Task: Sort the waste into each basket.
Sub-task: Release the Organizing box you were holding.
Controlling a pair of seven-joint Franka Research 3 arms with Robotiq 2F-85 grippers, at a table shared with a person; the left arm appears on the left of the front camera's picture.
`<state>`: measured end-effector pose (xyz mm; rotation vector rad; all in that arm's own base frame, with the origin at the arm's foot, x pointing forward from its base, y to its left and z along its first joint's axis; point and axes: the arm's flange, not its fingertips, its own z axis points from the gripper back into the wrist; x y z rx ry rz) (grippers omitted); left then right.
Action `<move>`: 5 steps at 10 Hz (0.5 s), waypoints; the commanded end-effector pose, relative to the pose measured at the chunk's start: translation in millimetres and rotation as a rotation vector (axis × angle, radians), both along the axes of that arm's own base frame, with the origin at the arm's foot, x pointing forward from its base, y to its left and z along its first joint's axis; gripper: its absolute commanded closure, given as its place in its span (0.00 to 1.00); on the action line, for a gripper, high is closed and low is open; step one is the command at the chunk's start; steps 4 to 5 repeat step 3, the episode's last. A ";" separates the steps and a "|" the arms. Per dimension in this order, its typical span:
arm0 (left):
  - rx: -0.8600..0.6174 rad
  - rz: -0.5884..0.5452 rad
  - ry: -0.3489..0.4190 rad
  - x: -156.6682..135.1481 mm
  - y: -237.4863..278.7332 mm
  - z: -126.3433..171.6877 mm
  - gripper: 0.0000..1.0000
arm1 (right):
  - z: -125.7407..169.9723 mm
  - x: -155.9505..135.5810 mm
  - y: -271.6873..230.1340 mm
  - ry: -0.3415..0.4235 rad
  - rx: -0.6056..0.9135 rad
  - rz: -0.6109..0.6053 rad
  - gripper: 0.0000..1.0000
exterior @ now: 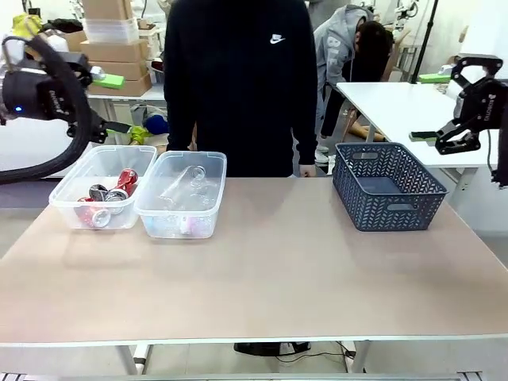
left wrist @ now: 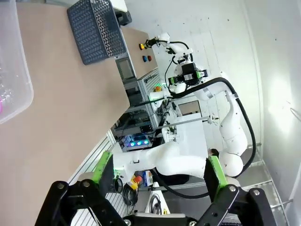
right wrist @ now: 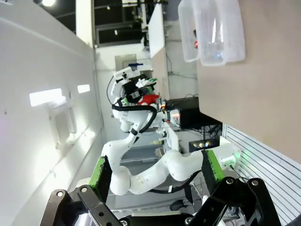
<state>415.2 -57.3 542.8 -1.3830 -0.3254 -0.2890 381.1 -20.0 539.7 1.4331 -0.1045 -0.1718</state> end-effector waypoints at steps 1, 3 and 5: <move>-0.009 -0.005 0.014 2.9 2.8 5.8 0.00 | 4.0 4.6 -1.4 -0.008 0.020 0.012 0.00; -0.009 -0.005 0.014 2.9 2.8 5.8 0.00 | 4.0 4.6 -1.4 -0.008 0.020 0.012 0.00; -0.009 -0.005 0.014 2.9 2.8 5.8 0.00 | 4.0 4.6 -1.4 -0.008 0.020 0.012 0.00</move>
